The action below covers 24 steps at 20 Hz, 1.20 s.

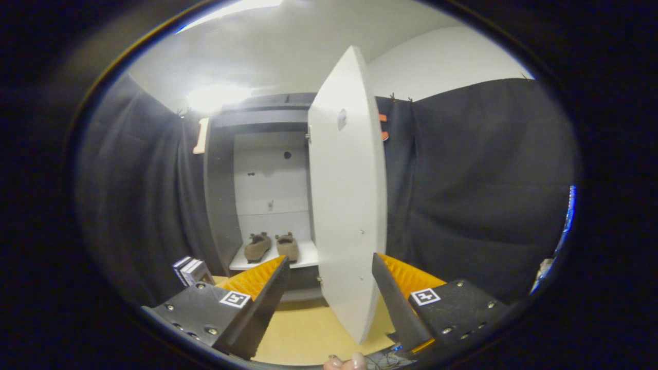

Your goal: Open the shoe cabinet door, grab the shoes and put them into the shoe cabinet, then close the shoe cabinet door.

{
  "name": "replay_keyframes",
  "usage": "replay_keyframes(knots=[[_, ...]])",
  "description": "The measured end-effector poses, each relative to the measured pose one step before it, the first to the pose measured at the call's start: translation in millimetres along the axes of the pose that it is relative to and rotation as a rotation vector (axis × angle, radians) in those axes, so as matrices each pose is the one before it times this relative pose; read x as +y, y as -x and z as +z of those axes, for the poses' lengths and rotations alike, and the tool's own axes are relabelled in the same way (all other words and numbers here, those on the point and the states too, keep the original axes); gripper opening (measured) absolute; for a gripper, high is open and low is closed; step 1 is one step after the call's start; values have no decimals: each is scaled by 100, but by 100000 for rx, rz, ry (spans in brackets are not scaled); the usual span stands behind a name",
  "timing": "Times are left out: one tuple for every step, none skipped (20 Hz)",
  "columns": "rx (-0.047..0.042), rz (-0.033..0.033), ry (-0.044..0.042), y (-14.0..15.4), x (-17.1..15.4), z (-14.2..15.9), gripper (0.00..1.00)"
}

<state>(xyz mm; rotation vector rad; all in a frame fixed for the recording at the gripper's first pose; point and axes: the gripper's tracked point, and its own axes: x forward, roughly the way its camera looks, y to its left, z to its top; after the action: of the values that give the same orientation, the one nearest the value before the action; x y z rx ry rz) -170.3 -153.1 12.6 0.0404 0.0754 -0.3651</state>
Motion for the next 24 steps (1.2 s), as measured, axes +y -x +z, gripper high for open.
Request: replay_keyframes(knots=[[258,-1005,1042,-147,-1725,81,98],[1185,63,548,-417,-1530,-106,98],[589,274,924,-401,-1413,-2,98],[142,363,670,-619,-1532,175,98],[-233,1522,24,-645,-1180,268,98],[-98,1903,89,-720,-993,122,98],[211,1728,273,-717,-667,-44,98],[788,2343,288,-807,-588,-206,98],[985,2687,102,-768,-302,-236,98],[714,3051,-97,-766,-179,-102,98],[171,3838,-367,-1008,189,-245,97],[404,3314,-66,-710,7,-115,97],[172,2919,-82,-822,54,-212,97],[203,2544,142,-606,140,-145,97],[280,2477,182,-647,158,-184,97],[478,2075,314,-365,244,-224,96],[335,1133,195,-445,60,-189,96],[-511,1099,-748,-337,-47,-43,96],[-395,965,-823,-260,298,232,96],[-288,470,-695,-118,91,1,96],[-30,176,-880,-277,40,-161,96],[487,675,-1158,-308,235,-130,96],[148,1151,-1167,-125,507,-113,96],[206,1630,-967,-307,682,-154,97]])
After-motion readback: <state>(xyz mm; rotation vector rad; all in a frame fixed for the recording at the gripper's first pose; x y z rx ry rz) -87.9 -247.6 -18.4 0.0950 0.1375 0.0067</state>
